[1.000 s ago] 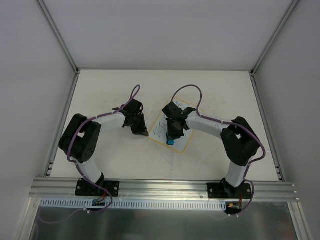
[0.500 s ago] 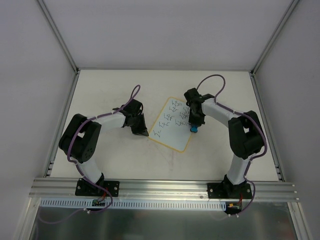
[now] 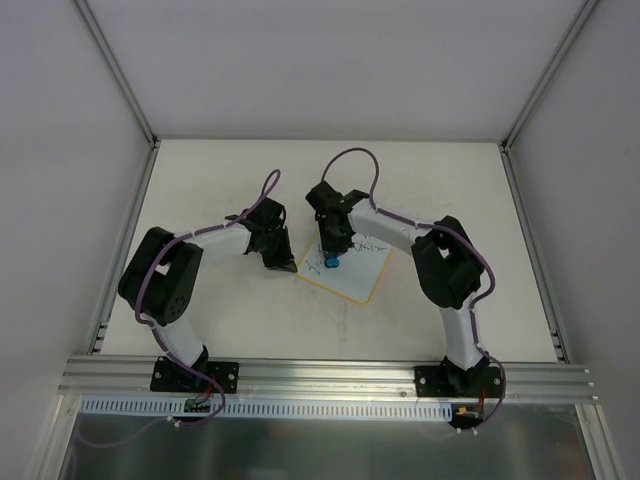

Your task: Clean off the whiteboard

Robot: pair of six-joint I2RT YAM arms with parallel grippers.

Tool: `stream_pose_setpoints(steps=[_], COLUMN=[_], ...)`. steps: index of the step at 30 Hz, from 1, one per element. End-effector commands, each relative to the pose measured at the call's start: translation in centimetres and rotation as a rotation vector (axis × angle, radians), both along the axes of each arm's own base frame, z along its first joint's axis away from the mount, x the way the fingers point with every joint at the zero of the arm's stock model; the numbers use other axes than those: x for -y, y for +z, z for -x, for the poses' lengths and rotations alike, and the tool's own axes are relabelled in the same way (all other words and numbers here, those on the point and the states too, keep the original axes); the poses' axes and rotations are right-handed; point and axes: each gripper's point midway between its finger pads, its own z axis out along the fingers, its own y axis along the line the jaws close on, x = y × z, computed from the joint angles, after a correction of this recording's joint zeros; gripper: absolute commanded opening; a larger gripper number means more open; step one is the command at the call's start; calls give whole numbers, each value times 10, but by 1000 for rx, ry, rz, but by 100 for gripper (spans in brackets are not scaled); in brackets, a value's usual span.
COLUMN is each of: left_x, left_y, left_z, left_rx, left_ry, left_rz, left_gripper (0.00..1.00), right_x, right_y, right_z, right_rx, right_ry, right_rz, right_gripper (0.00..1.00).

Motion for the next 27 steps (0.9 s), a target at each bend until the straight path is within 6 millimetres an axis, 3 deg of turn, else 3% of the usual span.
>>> stream_pose_setpoints(steps=[1, 5, 9, 10, 16, 19, 23, 27], left_x=[-31, -33, -37, -36, -38, -38, -38, -38], left_y=[-30, -31, -32, -31, -32, -32, -32, -32], left_z=[31, 32, 34, 34, 34, 33, 34, 34], left_rx=[-123, -121, -122, -120, -122, -121, -122, -122], left_ry=[-13, -11, -8, -10, -6, -3, -5, -7], left_rz=[-139, -150, -159, -158, -162, -160, -159, -158], left_gripper=[0, 0, 0, 0, 0, 0, 0, 0], right_x=[-36, -28, 19, 37, 130, 153, 159, 138], right_y=[-1, -1, -2, 4, -4, -5, -7, -8], right_z=[3, -9, -17, -26, -26, -23, -22, -20], right_rx=[-26, 2, -8, 8, -40, -63, -84, -104], right_ry=[67, 39, -69, -119, -338, -379, -376, -304], right_rz=[-55, -7, 80, 90, 162, 170, 184, 141], right_gripper=[1, 0, 1, 0, 0, 0, 0, 0])
